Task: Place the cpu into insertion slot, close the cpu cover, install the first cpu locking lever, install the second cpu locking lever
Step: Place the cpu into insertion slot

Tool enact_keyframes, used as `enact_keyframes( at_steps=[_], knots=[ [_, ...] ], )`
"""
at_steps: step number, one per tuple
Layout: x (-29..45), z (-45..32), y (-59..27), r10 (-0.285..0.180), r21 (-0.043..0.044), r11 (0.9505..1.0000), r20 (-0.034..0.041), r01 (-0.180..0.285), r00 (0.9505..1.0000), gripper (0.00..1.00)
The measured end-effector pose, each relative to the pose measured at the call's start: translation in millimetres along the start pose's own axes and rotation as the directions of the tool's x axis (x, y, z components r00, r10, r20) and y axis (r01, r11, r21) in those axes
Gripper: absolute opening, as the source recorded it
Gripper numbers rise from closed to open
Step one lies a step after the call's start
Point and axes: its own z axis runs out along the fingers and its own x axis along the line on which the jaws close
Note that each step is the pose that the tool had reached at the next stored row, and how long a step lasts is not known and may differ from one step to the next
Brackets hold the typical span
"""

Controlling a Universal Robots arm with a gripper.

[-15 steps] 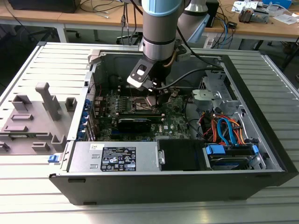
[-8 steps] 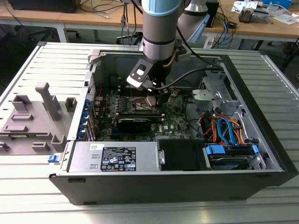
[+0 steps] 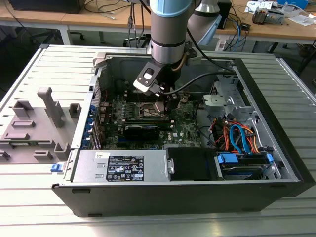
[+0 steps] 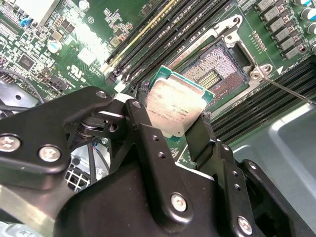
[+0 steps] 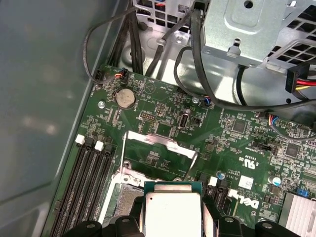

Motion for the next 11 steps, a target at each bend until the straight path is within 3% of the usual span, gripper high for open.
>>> enact_keyframes(
  at_steps=[8, 11],
  knots=[
    [0.0, 0.0, 0.0, 0.015, -0.0003, 0.9999, 0.0009, -0.015, 0.9999, 0.55],
    [0.0, 0.0, 0.0, 0.043, -0.0007, 0.9991, 0.0025, -0.043, 0.9991, 0.55]
  ],
)
